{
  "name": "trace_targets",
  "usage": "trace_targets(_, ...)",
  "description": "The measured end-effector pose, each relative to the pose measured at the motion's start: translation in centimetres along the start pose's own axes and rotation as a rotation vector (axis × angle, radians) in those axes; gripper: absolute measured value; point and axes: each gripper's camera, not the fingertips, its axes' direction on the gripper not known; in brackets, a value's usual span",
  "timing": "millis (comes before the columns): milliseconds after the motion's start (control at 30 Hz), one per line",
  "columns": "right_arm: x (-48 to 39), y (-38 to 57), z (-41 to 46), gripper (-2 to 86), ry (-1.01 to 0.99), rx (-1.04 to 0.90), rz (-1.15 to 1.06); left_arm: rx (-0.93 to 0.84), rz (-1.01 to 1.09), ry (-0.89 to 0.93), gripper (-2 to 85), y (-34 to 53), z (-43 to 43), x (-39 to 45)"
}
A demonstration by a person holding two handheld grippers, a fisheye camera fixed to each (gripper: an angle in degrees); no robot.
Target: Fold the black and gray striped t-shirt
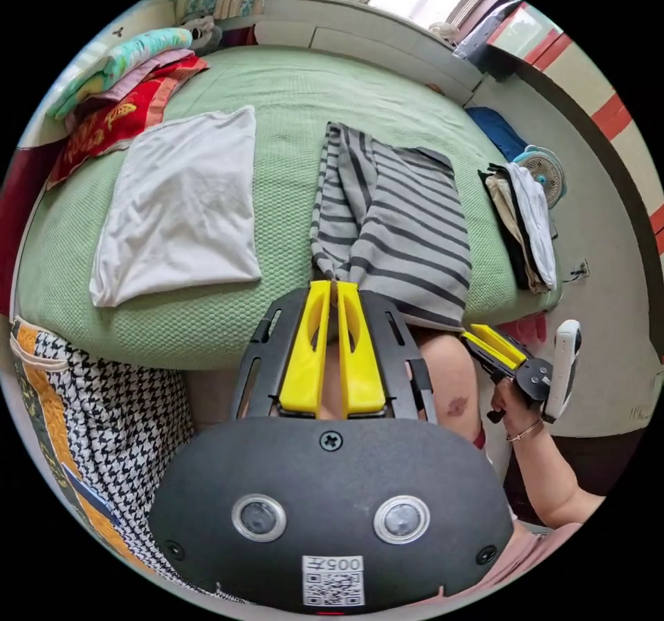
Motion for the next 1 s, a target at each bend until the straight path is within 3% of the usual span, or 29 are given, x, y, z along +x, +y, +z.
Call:
trace_targets(200, 1.0, 0.3, 2.7, 7.0, 0.072, -0.151, 0.019, -0.041, -0.016, 0.044, 3.2, 2.5, 4.3, -1.5)
trace_targets(367, 2.6, 1.2, -0.7, 8.2, -0.199, 0.047, 0.007, 0.016, -0.034, 0.051, 3.4, 2.8, 4.5, -1.3)
trace_targets(500, 1.2, -0.6, -2.5, 7.2, -0.190, 0.152, -0.032, -0.014, -0.050, 0.045, 2.9, 2.0, 6.4, -0.9)
trace_targets(700, -0.7, -2.5, 2.6, 4.8, -0.132, 0.034, -0.058, -0.065, -0.028, -0.020, 2.9, 2.6, 11.1, 1.4)
trace_targets(1000, -0.2, -3.0, 4.7, 2.9, -0.137, 0.038, -0.102, -0.064, 0.015, -0.099, 3.2, 2.7, 14.2, 5.0)
